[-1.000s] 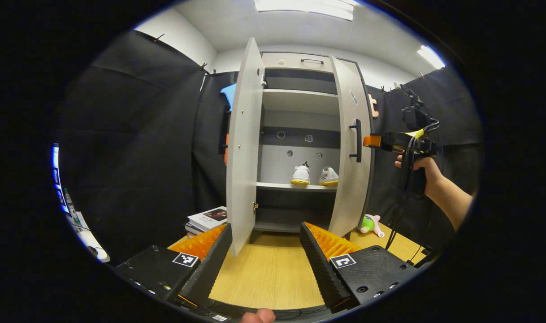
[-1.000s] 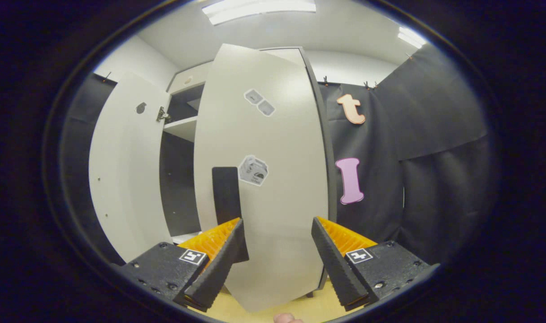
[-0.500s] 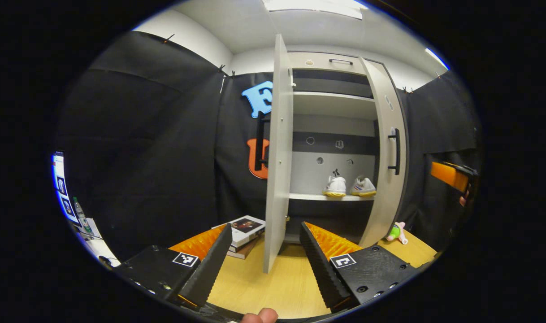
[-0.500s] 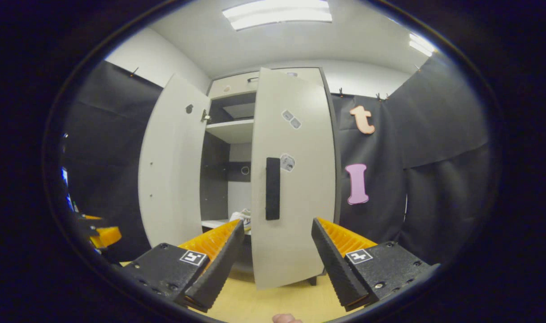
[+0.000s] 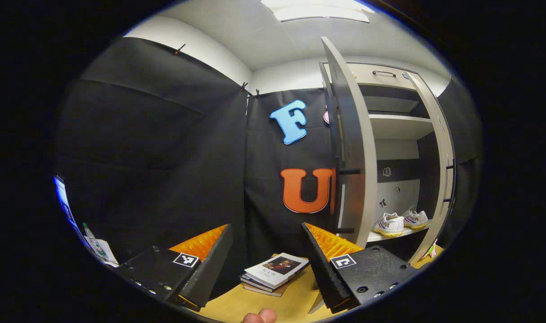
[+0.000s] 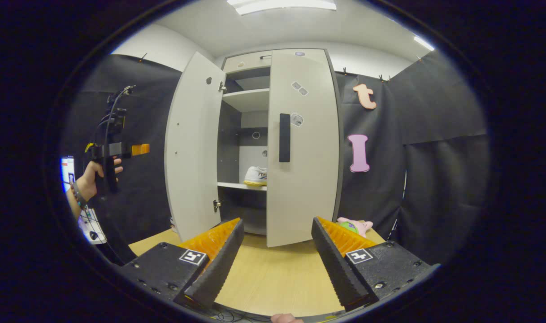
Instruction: Grab one shoe with the right hand and put it into the shoe cabinet, grab the other shoe with the left hand and put it into the shoe cabinet; then close the right door with the right hand and the left door with the left hand.
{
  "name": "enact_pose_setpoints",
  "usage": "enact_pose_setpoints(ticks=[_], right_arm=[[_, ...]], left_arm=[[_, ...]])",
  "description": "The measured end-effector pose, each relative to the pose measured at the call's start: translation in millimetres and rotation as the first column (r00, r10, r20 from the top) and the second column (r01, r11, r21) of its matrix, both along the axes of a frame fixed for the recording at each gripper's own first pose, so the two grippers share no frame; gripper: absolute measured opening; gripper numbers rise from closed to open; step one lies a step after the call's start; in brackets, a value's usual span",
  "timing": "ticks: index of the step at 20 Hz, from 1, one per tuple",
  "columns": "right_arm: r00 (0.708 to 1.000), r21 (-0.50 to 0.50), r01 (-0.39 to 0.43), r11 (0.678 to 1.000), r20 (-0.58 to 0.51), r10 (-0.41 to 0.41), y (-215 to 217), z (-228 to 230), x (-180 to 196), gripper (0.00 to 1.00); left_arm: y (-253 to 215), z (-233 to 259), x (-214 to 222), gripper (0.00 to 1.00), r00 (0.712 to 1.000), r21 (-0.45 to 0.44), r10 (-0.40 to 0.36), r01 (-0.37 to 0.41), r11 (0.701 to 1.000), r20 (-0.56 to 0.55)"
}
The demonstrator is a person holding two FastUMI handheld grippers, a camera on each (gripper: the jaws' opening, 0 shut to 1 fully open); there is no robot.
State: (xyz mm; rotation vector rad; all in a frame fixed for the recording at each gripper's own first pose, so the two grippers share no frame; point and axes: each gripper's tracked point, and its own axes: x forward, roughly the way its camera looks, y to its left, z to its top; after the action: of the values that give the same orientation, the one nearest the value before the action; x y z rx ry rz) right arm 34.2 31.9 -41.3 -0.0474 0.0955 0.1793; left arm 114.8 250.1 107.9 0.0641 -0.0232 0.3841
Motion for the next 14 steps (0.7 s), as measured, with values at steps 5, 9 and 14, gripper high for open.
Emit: enact_pose_setpoints(ticks=[5, 9, 14], right_arm=[[0.997, 0.011, 0.06, 0.998, 0.054, -0.061, -18.3, 19.7, 1.2, 0.98], [0.993, 0.058, 0.096, 0.994, 0.056, -0.099, -35.0, 22.1, 0.2, 0.98], [0.991, 0.08, 0.123, 0.989, 0.035, -0.126, -46.4, 15.7, 5.5, 0.98]], left_arm=[[3.8, 0.3, 37.8, 0.91, 0.999, -0.091, -0.049, 0.047, 0.995, -0.018], [-7.8, 1.0, 52.5, 0.91, 0.994, -0.091, -0.108, 0.105, 0.99, -0.023], [-11.6, 0.9, 53.0, 0.9, 0.992, -0.098, -0.124, 0.121, 0.988, -0.017]])
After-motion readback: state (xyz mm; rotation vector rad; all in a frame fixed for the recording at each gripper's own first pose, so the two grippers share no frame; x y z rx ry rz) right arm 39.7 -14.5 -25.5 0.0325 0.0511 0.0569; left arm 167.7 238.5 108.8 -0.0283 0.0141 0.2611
